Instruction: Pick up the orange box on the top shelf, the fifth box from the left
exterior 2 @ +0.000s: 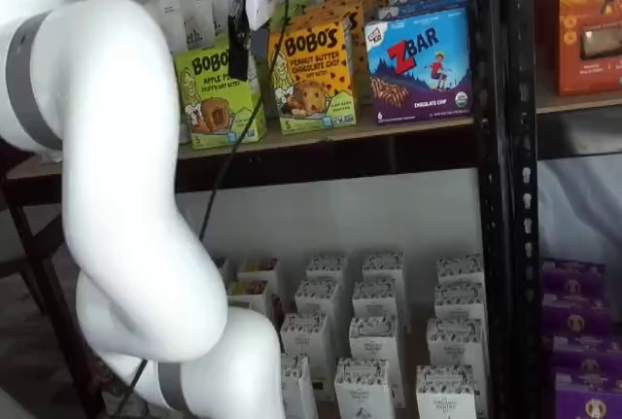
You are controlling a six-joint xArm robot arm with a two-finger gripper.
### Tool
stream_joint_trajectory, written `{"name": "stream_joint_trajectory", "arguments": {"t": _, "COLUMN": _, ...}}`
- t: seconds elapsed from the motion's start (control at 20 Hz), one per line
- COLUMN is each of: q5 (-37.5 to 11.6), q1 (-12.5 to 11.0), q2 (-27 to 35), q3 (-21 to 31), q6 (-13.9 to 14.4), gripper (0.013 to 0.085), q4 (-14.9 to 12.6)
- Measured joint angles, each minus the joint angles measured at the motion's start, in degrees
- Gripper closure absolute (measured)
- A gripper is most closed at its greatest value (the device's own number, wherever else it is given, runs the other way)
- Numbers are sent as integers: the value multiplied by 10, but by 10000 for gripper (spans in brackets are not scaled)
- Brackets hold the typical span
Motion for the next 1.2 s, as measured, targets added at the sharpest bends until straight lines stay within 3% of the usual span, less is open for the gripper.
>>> {"name": "stream_joint_trajectory", "arguments": {"t": 0.25, "q5": -29, "q1": 3, "q2": -17, "q3": 14, "q6": 5, "gripper": 130, "q4": 7}}
{"name": "stream_joint_trajectory", "arguments": {"t": 0.5, "q5": -57, "q1": -13, "q2": -29, "q3": 18, "q6": 4, "gripper": 130, "q4": 43}}
{"name": "stream_joint_trajectory", "arguments": {"t": 0.65, "q5": -79, "q1": -14, "q2": -33, "q3": 15, "q6": 2, "gripper": 130, "q4": 34}}
{"name": "stream_joint_trajectory", "arguments": {"t": 0.95, "q5": -75, "q1": -31, "q2": -11, "q3": -14, "q6": -13, "gripper": 130, "q4": 25}}
{"name": "stream_joint_trajectory", "arguments": {"t": 1.2, "q5": -110, "q1": -42, "q2": -7, "q3": -10, "q6": -30, "gripper": 130, "q4": 21}}
